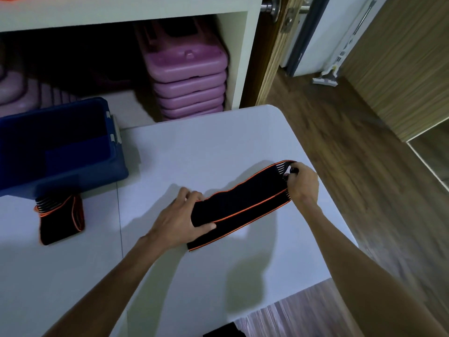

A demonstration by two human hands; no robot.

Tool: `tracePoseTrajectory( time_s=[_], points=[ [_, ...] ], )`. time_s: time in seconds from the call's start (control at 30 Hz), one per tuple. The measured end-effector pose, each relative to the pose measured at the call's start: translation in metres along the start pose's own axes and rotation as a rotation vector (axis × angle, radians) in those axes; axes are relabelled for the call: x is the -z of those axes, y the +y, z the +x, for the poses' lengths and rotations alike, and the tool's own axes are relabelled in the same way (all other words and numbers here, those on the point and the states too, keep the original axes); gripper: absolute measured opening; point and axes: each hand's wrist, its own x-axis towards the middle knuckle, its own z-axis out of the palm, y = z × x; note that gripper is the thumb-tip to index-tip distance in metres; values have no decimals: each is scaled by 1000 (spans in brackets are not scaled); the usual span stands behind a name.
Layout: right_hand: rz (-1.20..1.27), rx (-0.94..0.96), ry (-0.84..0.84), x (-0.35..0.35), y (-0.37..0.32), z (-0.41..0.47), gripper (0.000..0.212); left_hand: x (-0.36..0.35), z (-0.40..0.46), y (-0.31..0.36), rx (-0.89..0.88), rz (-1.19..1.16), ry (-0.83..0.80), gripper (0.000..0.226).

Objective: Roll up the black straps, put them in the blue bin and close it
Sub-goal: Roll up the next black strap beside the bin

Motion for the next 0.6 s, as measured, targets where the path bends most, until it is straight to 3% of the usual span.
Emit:
tracePoseTrajectory(
  time_s=[0.13, 0.3, 0.5, 0.6],
  points=[
    [-177, 78, -5, 0, 13, -7, 39, -19, -12, -2, 12, 84, -31, 62],
    [-294, 195, 75, 1, 14, -18, 33, -29, -16, -12, -33, 44, 37, 35],
    [-342, 93, -19, -7, 32, -25, 27, -28, -8, -27, -13, 115, 5, 47],
    [-381, 13, -82, -11, 37, -23, 24, -24, -5, -29, 46, -21, -93, 43]
  ],
)
